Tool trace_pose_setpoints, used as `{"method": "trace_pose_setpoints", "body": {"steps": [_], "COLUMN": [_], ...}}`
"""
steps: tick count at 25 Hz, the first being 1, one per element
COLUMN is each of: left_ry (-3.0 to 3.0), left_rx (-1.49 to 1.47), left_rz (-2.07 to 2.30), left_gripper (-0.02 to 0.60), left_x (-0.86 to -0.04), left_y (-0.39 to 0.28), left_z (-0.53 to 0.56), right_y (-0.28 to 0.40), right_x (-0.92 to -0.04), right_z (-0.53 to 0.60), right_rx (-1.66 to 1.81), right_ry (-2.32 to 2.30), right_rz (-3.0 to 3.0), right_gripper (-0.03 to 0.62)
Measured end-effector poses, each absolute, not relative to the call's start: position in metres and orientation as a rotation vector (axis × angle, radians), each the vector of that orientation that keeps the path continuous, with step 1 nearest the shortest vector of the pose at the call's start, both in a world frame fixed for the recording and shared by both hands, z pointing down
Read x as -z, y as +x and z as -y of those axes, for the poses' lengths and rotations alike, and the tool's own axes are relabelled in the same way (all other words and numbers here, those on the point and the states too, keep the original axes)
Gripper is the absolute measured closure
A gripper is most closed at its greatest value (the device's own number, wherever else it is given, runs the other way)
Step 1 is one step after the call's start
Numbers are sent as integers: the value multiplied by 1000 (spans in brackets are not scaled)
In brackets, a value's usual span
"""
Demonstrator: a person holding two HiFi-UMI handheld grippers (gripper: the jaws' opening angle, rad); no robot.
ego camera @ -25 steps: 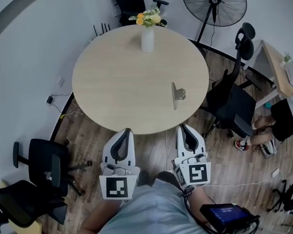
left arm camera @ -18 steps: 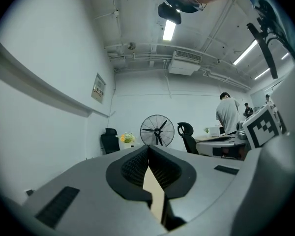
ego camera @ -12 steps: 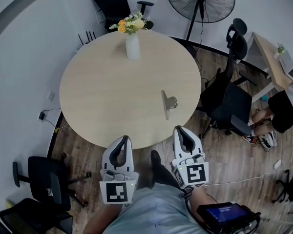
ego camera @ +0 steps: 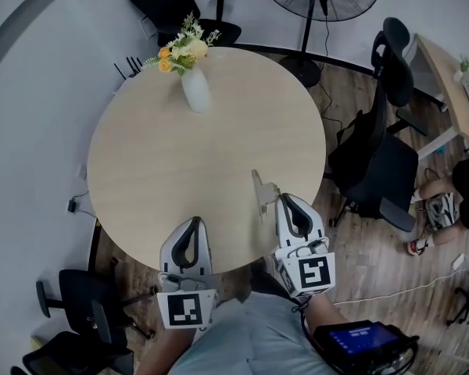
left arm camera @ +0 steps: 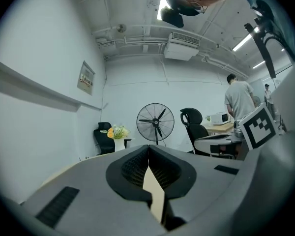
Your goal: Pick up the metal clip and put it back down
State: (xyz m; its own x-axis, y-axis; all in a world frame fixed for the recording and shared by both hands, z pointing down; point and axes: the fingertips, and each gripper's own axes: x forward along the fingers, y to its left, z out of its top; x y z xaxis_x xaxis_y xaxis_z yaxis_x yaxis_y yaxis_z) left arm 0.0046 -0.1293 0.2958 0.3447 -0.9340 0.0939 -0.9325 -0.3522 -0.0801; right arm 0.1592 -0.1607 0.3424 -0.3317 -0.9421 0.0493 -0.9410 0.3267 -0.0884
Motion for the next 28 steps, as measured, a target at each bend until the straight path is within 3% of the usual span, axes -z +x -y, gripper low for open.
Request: {"method": "trace_pose_setpoints", "body": {"steps": [13, 25, 28], "left_ry": [-2497, -2682, -2742], "left_rx": [200, 504, 609], "left_rz": [-1842, -1856, -1869], "left_gripper": [561, 561, 561], "left_x": [-278, -391, -432], "left_y": [10, 27, 27], "left_z": [226, 265, 263], "right_y": [172, 185, 181], "right_x": [-325, -463, -510], "right_z": [274, 293, 286], "right_rx": [134, 548, 708], "right_ry": [-1755, -1824, -1823], "right_rz": [-2564, -2625, -2634], "right_gripper": [543, 539, 454]}}
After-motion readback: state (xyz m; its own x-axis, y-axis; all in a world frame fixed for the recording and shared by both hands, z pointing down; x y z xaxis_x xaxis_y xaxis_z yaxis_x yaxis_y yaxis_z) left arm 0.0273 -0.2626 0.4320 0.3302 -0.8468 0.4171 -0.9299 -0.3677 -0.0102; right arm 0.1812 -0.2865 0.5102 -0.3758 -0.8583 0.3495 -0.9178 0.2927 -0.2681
